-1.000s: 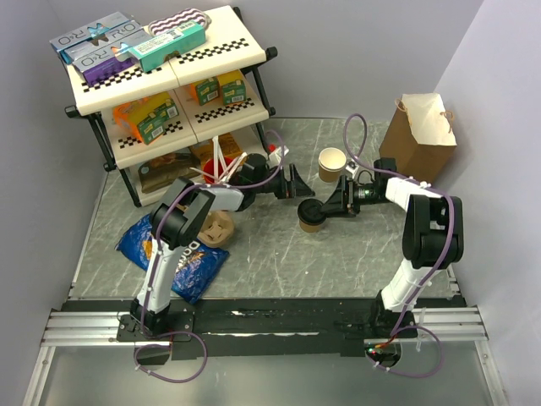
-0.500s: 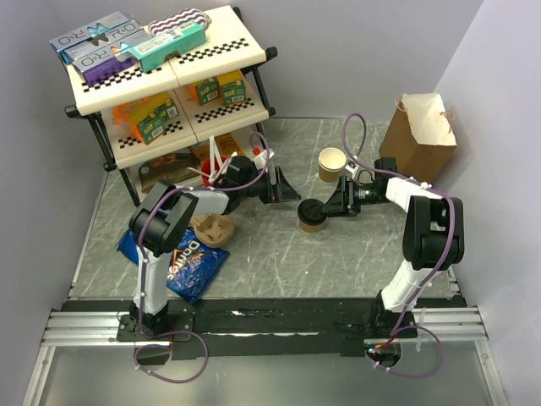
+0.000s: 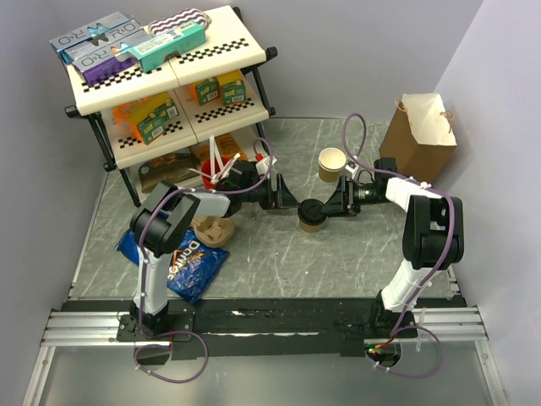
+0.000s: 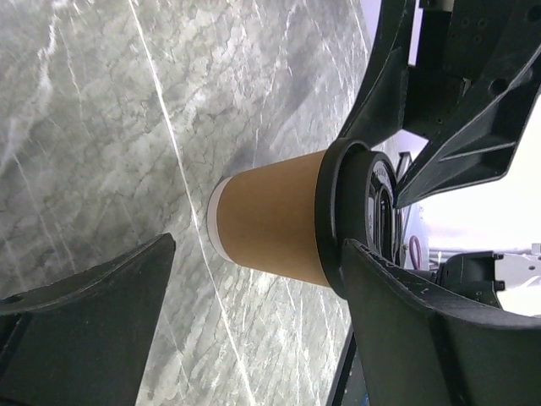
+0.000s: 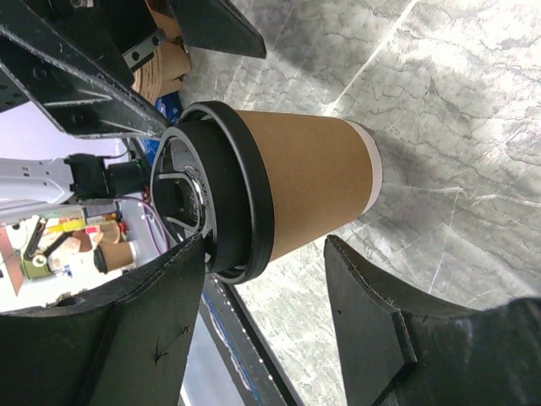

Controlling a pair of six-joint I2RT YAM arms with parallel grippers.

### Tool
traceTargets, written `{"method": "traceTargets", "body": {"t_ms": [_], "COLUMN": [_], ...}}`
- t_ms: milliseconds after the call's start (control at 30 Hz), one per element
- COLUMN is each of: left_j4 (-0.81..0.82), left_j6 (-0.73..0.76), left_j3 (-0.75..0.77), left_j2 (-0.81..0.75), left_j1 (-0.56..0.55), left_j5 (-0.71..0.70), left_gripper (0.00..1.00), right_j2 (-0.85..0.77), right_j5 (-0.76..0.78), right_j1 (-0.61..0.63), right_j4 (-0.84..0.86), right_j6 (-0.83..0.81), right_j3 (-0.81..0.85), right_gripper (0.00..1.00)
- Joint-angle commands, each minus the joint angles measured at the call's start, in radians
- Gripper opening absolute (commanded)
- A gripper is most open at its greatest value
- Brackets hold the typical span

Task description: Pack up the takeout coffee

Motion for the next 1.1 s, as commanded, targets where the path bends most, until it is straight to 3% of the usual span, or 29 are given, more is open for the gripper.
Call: {"method": "traceTargets", "body": {"t_ms": [0,267,567,900,1067], "left_j4": [0.023,-0.057,-0.111,-0.154,-0.204], "left_j6": [0.030,0.082,0.125,0.180,0.258], "left_j3": [-0.012,-0.012,-0.049,-0.092,-0.029], "left_j2": [-0.008,-0.002,0.024,0.028,0.015], "left_j1": [-0.014,-0.028,-0.041,-0.103,-0.103], "left_j5": [0.025,-0.024,-0.084,-0.175,-0.162], "left_gripper": [0.86,0.85,0.80,0.77,0.77], "right_j2": [0.011,0.040,0.102,0.133,0.131], "right_j5": [-0.016,0.012,0.078,0.104,0.116], "right_j1": [0.002,0.003,0.003,-0.001,-0.001], "right_j4": [0.027,0.022,-0.030,-0.013,-0.016], "right_j6": [-0.001,0.010,-0.008,0.012,-0.007], "right_j3": [0.022,0.018,0.004,-0.007,0.008], "right_gripper": [0.65,0.62,0.52,0.50,0.50]}}
